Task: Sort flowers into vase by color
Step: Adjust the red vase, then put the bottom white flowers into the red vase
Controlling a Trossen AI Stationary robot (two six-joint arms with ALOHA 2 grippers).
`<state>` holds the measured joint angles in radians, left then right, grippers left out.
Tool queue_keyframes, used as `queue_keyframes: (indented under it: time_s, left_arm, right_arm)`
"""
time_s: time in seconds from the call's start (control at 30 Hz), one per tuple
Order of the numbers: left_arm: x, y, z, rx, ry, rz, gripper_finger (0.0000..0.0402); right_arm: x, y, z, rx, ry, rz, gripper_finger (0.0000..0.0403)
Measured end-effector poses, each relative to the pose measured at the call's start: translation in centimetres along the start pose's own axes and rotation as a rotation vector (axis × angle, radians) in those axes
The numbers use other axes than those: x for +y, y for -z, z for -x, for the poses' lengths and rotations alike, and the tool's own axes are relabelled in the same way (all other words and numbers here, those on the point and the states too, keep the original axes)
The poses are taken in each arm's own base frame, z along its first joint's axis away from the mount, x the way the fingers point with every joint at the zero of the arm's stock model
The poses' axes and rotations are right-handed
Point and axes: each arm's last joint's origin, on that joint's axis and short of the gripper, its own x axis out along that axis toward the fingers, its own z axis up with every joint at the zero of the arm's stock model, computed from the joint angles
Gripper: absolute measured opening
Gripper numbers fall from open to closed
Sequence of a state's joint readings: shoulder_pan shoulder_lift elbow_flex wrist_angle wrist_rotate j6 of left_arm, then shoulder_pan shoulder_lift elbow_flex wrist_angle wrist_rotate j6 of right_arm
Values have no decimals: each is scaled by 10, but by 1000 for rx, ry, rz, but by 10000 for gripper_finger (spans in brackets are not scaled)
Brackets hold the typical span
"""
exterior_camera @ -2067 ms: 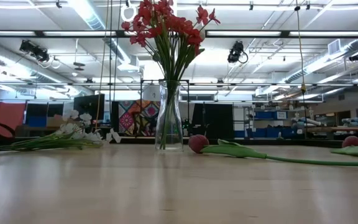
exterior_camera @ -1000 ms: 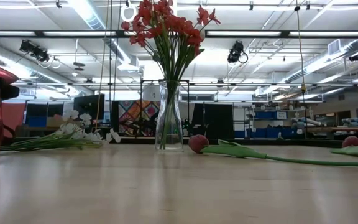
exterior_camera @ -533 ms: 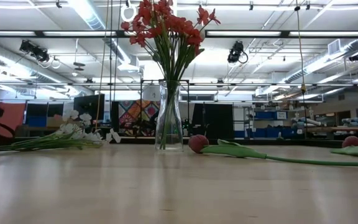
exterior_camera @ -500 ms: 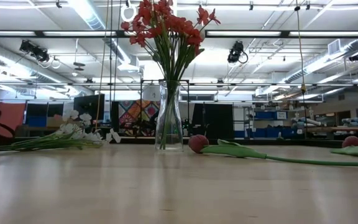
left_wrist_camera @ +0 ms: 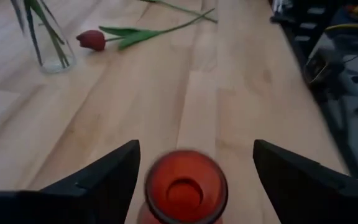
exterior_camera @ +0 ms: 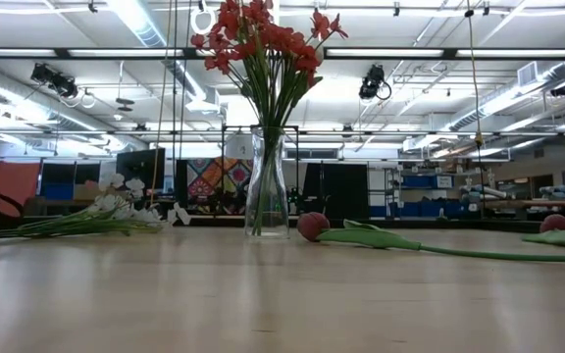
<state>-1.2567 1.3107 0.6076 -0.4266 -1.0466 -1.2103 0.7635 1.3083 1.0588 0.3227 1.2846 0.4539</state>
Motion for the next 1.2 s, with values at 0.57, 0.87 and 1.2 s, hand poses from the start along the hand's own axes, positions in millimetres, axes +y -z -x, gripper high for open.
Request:
queue_keyframes:
  time_s: [0.57, 0.87, 1.2]
  left_arm:
    - [105, -92, 48, 246, -250, 463, 318]
    - [120, -113, 13, 309, -349, 553, 318]
    - [163, -128, -42, 343, -617, 737, 318]
  right_arm:
    - [-34, -13, -31, -163, 294, -120, 158]
    - [-89, -33, -105, 34, 235, 114, 158]
    - [-167, -140, -110, -61, 49, 194, 158]
